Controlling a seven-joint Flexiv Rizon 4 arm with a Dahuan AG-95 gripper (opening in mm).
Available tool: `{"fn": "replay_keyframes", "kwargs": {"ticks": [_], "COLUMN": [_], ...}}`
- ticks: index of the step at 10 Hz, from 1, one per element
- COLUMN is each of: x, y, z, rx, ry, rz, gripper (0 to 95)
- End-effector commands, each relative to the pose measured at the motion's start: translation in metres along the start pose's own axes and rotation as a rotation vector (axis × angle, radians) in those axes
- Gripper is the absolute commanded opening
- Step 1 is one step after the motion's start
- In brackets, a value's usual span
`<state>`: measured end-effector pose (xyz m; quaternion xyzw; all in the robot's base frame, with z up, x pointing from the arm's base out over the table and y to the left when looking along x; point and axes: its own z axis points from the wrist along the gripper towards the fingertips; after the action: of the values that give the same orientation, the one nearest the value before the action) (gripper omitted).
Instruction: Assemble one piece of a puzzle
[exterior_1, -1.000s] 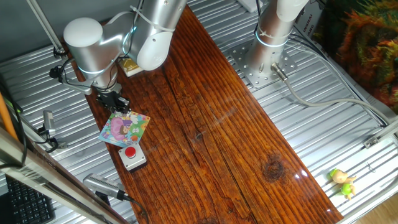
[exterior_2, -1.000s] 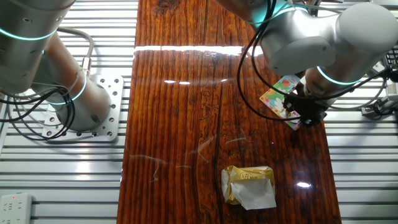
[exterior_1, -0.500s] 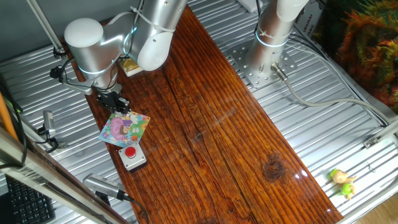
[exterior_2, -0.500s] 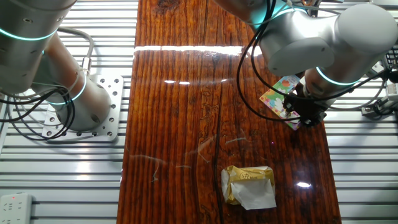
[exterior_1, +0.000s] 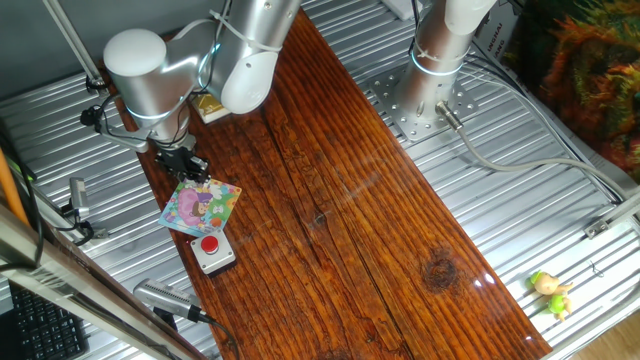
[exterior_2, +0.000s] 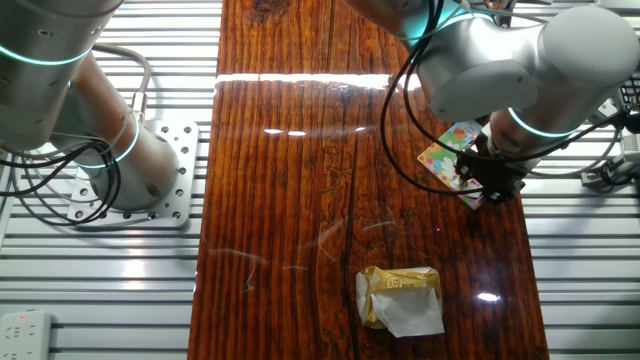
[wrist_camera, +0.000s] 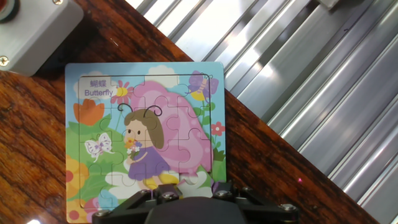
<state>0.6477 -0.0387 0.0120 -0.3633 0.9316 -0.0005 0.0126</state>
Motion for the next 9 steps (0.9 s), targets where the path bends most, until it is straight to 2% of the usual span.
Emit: {"fn": "replay_keyframes", "kwargs": {"ticks": [1,9], "x": [0.0007,0.0008], "y": [0.0000,0.0001], "z": [0.0002,0.0002], "rx": [0.002,0.005], "ry": [-0.001,-0.006], "rz": [0.001,0.009], "gripper": [38.0,38.0]}}
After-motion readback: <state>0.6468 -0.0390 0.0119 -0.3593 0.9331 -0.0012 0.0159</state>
